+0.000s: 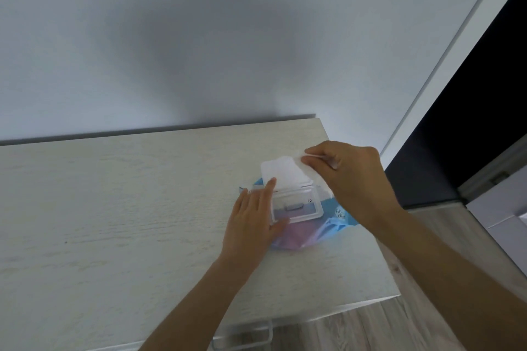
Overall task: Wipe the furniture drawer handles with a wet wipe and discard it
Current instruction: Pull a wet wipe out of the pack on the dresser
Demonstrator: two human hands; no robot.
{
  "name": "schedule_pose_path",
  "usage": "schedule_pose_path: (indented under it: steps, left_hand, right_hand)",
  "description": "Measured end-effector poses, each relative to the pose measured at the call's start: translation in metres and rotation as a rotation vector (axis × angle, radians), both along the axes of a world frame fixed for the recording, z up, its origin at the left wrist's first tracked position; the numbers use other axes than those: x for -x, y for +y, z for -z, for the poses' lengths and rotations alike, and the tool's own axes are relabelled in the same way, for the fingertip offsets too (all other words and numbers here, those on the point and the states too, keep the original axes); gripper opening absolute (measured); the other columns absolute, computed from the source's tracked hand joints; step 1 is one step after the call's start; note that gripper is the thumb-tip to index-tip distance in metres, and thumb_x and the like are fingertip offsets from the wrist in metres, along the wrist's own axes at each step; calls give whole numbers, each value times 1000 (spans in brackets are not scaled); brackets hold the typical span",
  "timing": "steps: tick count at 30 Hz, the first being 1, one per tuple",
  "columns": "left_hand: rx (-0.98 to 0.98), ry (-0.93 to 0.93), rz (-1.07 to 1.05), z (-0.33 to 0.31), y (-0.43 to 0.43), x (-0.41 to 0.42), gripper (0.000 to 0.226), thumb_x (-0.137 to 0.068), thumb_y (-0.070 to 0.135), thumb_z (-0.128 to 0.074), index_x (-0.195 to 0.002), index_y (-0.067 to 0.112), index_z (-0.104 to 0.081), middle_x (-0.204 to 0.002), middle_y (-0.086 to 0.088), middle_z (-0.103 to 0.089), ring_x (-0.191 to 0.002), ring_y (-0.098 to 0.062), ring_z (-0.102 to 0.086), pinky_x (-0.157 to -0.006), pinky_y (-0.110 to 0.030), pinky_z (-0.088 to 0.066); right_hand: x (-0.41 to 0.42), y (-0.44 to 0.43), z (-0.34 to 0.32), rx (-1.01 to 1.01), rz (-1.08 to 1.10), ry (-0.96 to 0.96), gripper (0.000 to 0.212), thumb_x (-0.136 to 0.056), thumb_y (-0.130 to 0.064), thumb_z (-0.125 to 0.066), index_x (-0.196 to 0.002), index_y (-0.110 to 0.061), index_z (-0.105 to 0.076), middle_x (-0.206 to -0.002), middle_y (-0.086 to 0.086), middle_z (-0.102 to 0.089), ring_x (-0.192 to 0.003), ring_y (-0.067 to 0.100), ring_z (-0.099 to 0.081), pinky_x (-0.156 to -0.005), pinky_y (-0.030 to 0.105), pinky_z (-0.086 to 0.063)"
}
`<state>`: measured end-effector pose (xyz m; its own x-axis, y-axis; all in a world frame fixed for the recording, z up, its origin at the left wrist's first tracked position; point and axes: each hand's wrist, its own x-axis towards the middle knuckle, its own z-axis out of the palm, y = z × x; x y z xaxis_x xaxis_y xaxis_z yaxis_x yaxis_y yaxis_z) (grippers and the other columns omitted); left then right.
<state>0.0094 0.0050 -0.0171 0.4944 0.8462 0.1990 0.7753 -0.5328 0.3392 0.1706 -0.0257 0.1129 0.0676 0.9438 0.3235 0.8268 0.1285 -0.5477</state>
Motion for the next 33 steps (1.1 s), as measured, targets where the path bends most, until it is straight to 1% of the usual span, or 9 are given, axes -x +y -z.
schedule_pose_path:
  steps: [2, 6, 11, 14, 15, 17, 22, 28, 33]
  left_hand:
    - [24, -17, 135, 2, -8, -5, 68, -83, 59, -49, -132, 12, -46, -127, -10, -58, -118, -31, -54, -102, -48, -38]
    - [118, 219, 293, -7, -15, -27, 85, -80, 67, 2, -148, 21, -21, -155, 3, -20, -143, -16, -13, -111, -28, 4]
    - [-115, 47, 183, -18, 14, -30, 61, -91, 53, -21, -129, 17, -53, -139, -11, -47, -125, -31, -47, -105, -46, -36]
    - [127, -27, -136, -33, 42, -35, 72, -88, 66, -8, -148, 27, 5, -157, -11, 0, -144, -27, -4, -115, -43, 0]
    - [288, -83, -185, -35, 48, -39, 78, -82, 67, -7, -147, 27, 12, -157, -8, -3, -144, -26, -8, -115, -43, 4]
    - [394, -264, -185, -37, 51, -38, 77, -84, 62, -14, -149, 23, 0, -151, -4, -29, -135, -22, -33, -115, -42, -12]
    - [-93, -206, 91, -22, 5, -18, 51, -100, 43, -23, -114, 16, -64, -106, -1, -67, -93, -18, -64, -81, -22, -45]
    - [-92, 240, 234, 20, -20, -5, 62, -100, 50, -11, -126, 19, -58, -131, 0, -57, -123, -19, -51, -101, -38, -36]
    - [9, 391, 194, 16, -25, -8, 72, -97, 57, -6, -126, 17, -59, -130, -2, -58, -120, -23, -54, -99, -44, -37]
  right_hand:
    - [-8, 0, 1, 11, 51, -16, 24, -93, -26, -57, -102, -8, -70, -97, 4, -71, -75, 11, -56, -72, -1, -35]
    - [-18, -1, 7, 29, 97, -41, 25, -94, -27, -55, -101, -8, -69, -96, 4, -71, -80, 18, -63, -72, 14, -42]
    - [-26, -6, 17, 28, 51, -91, 22, -92, -21, -58, -102, -4, -69, -100, 8, -71, -88, 25, -66, -80, 23, -48]
    - [-29, -10, 22, -67, 21, -149, 17, -83, -14, -67, -94, -3, -71, -92, 11, -73, -78, 28, -70, -76, 24, -46]
    - [-30, -11, 23, -91, 14, -172, 16, -81, -15, -67, -92, -3, -71, -90, 11, -73, -75, 27, -71, -73, 23, -44]
    - [-33, -12, 23, -151, -1, -210, 18, -81, -19, -63, -90, -5, -71, -89, 10, -73, -73, 24, -71, -72, 17, -43]
    - [-31, -13, 19, -267, -56, -177, 42, -95, -36, -44, -91, -3, -71, -93, 11, -72, -84, 17, -66, -84, 11, -40]
    - [-23, -12, 25, -161, 0, 117, 16, -81, -14, -70, -90, -2, -73, -87, 6, -73, -85, 0, -54, -79, 6, -41]
    - [-23, -18, 33, -8, 38, 165, 16, -88, -16, -64, -95, -3, -71, -91, 2, -70, -74, 9, -57, -67, 4, -43]
